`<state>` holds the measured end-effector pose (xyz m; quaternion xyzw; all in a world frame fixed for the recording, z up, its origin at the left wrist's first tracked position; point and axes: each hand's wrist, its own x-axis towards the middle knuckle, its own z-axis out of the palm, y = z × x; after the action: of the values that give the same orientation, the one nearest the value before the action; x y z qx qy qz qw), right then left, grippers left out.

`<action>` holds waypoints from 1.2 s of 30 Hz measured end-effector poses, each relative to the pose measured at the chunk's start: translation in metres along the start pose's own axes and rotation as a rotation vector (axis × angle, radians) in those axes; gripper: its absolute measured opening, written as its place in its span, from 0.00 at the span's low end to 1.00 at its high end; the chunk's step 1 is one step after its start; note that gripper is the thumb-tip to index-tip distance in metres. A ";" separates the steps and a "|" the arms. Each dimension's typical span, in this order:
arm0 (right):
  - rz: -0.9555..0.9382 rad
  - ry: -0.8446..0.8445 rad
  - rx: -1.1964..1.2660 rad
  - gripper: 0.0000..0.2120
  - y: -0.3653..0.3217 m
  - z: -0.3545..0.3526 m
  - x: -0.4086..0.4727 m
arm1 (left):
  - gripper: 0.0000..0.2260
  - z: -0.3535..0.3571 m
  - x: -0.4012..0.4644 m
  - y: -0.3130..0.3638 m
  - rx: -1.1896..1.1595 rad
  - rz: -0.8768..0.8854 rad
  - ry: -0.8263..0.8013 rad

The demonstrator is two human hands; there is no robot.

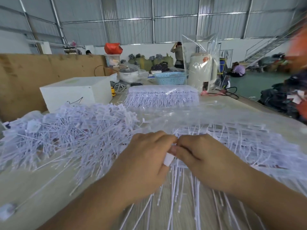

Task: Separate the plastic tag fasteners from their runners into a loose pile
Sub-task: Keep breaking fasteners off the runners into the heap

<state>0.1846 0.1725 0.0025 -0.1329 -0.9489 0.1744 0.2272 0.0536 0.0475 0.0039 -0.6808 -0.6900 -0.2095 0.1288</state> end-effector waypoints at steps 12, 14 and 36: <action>0.065 -0.121 0.215 0.14 0.000 -0.012 -0.002 | 0.13 -0.027 -0.003 -0.035 0.273 -0.101 0.104; 0.086 -0.192 0.105 0.19 0.001 -0.014 -0.003 | 0.12 -0.034 -0.004 -0.041 0.290 -0.125 0.148; 0.046 0.018 0.067 0.05 0.002 -0.012 -0.001 | 0.11 -0.046 -0.011 -0.070 0.239 -0.492 0.563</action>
<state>0.1914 0.1776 0.0118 -0.1485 -0.9371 0.2103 0.2358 -0.0208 0.0174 0.0316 -0.3913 -0.7898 -0.3308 0.3373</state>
